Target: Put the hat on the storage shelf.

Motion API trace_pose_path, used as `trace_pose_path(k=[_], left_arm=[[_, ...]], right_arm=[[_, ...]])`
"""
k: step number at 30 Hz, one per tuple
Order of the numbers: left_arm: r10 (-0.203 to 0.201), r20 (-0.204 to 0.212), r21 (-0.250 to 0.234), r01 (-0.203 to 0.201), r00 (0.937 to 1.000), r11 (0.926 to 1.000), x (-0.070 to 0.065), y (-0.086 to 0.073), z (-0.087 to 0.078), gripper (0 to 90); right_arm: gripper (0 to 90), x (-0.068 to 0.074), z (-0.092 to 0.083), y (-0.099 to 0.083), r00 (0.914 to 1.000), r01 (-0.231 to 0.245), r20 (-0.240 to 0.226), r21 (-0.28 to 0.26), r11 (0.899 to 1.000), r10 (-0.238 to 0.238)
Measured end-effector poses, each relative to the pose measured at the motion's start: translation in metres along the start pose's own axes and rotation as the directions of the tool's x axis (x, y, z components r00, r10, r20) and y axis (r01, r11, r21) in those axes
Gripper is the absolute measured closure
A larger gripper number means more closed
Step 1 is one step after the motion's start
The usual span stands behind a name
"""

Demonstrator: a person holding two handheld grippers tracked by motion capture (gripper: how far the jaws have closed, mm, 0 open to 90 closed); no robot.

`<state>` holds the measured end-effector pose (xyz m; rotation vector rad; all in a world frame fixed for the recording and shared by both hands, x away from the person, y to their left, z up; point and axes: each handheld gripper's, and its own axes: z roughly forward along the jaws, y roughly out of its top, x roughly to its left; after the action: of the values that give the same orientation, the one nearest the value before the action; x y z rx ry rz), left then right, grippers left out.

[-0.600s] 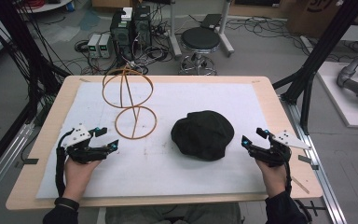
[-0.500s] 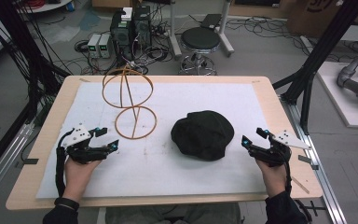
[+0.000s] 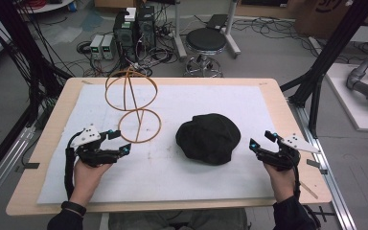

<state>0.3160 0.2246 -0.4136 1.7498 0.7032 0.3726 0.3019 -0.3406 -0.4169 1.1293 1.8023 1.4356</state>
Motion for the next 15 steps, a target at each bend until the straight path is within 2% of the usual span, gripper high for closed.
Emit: trace_pose_path(k=[2, 5, 12, 15], left_arm=[[0.005, 0.022, -0.007, -0.005, 0.9998, 1.0000, -0.004, 0.004, 0.006, 29.5], [0.032, 0.050, -0.006, -0.032, 0.9982, 0.9995, -0.011, 0.010, 0.016, 29.5], [0.040, 0.108, 0.002, -0.041, 0.9934, 0.9992, -0.025, 0.018, 0.047, 28.4], [0.035, 0.104, 0.006, -0.036, 0.9940, 0.9993, -0.032, 0.023, 0.066, 25.6]], right_arm=[[26.8, 0.001, 0.000, 0.000, 1.0000, 0.000, 0.004, 0.003, 1.000, 0.000], [26.9, 0.001, 0.000, 0.000, 1.0000, 0.003, 0.001, 0.004, 1.000, -0.003], [27.0, 0.003, 0.003, 0.001, 0.9999, 0.011, -0.004, 0.008, 1.000, -0.011], [27.0, 0.004, 0.004, 0.001, 0.9999, 0.014, -0.004, 0.008, 1.000, -0.014]])
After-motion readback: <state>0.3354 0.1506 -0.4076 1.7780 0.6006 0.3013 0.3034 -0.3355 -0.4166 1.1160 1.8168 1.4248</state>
